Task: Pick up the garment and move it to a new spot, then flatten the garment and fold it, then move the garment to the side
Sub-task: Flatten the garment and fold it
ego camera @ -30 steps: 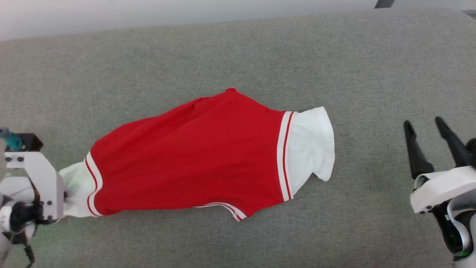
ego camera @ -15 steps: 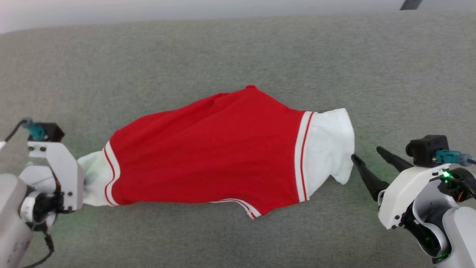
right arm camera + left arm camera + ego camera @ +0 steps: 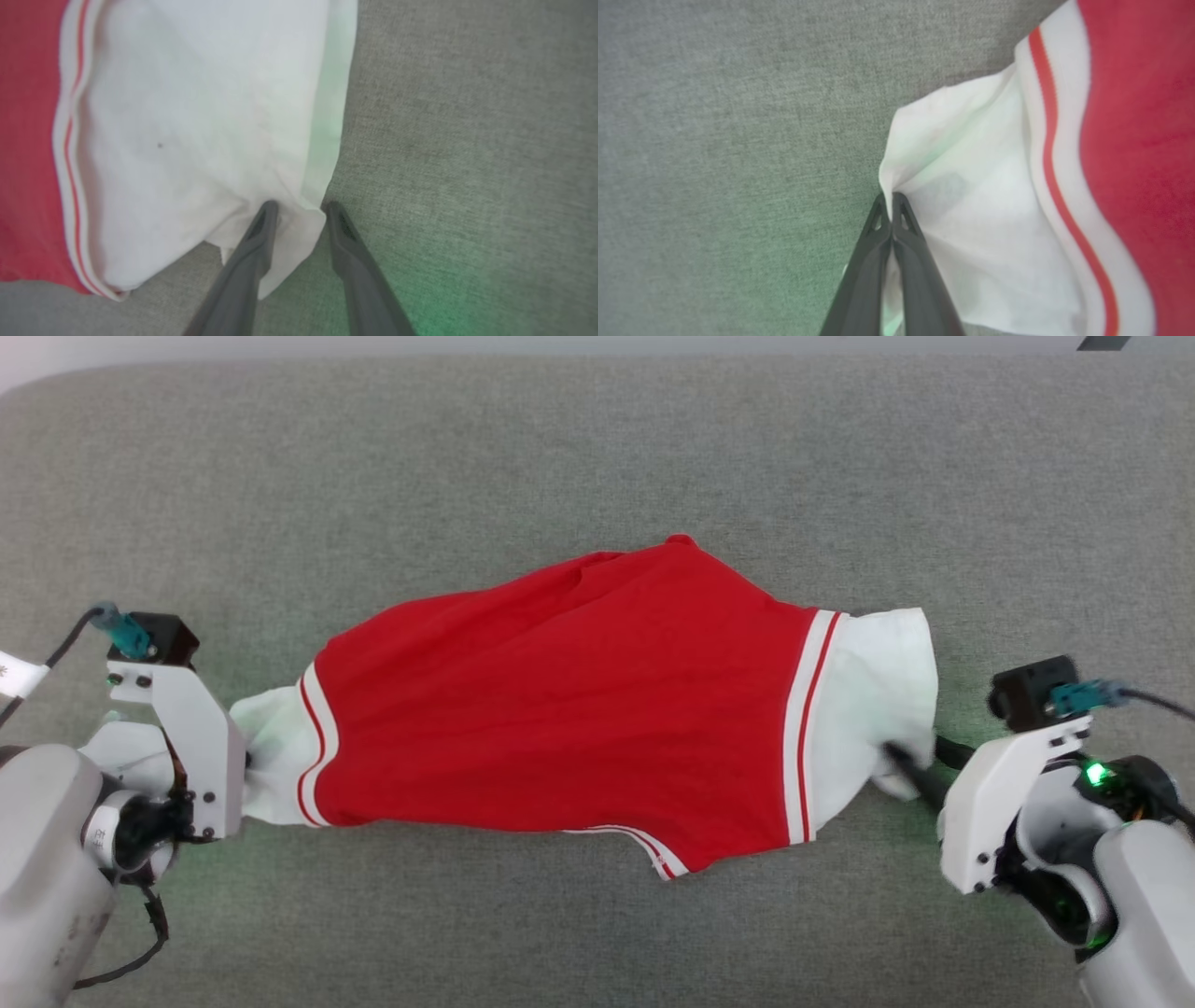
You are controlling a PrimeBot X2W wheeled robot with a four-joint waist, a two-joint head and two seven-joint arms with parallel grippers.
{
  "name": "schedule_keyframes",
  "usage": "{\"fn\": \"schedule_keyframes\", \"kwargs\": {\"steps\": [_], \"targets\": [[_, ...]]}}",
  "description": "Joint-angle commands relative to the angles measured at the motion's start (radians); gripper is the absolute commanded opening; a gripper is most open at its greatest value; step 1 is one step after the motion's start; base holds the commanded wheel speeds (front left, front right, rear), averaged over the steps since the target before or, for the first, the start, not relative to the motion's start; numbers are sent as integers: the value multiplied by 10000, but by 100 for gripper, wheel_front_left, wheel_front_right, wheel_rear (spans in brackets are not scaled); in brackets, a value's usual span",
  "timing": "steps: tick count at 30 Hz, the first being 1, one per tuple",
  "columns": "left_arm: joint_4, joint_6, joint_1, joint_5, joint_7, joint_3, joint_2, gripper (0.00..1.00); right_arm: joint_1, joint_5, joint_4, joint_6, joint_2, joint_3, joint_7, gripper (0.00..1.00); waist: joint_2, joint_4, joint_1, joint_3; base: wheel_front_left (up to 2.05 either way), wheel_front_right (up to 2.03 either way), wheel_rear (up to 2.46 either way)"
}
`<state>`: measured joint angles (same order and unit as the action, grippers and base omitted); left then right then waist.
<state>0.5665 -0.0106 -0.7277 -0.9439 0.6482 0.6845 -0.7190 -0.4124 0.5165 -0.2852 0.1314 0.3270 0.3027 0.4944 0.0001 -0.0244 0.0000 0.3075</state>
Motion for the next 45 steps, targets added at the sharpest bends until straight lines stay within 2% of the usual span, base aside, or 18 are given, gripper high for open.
{"fn": "schedule_keyframes", "kwargs": {"steps": [1, 14, 20, 26, 35, 41, 45], "targets": [[121, -96, 98, 7, -60, 168, 311, 0, 149, 121, -360, -15, -123, 40, 130, 0, -1, 31, 0, -29, 0, 0, 0], [-871, -131, -1565, 342, 448, -34, -161, 0, -1636, 1405, 438, -15, 125, -1308, 571, 0, -1, 78, 0, -1017, 0, 0, 0], [-1424, -126, -2588, 365, 790, -221, -203, 0, -2902, 1936, 634, -15, -19, -1802, 691, 0, -1, 44, 0, -1484, 0, 0, 0], [-1673, -153, -3805, 470, 856, -507, -133, 0, -4336, 1934, 310, -15, -105, -2109, 279, 0, -1, 11, 0, -1909, 0, 0, 0], [-1164, -33, -5326, 842, 728, -666, 115, 0, -6007, 1735, -495, -15, -262, -2260, -610, 0, -1, 19, 0, -2393, 0, 0, 0], [-602, -54, -6142, 1141, 359, -691, 381, 0, -7003, 1537, -1044, -15, -342, -2114, -1224, 0, -1, 47, 0, -2430, 0, 0, 0], [-264, -216, -6622, 1339, 126, -607, 543, 0, -7550, 1404, -1474, -15, -303, -2137, -1649, 0, -1, 61, 0, -2167, 0, 0, 0]]}}
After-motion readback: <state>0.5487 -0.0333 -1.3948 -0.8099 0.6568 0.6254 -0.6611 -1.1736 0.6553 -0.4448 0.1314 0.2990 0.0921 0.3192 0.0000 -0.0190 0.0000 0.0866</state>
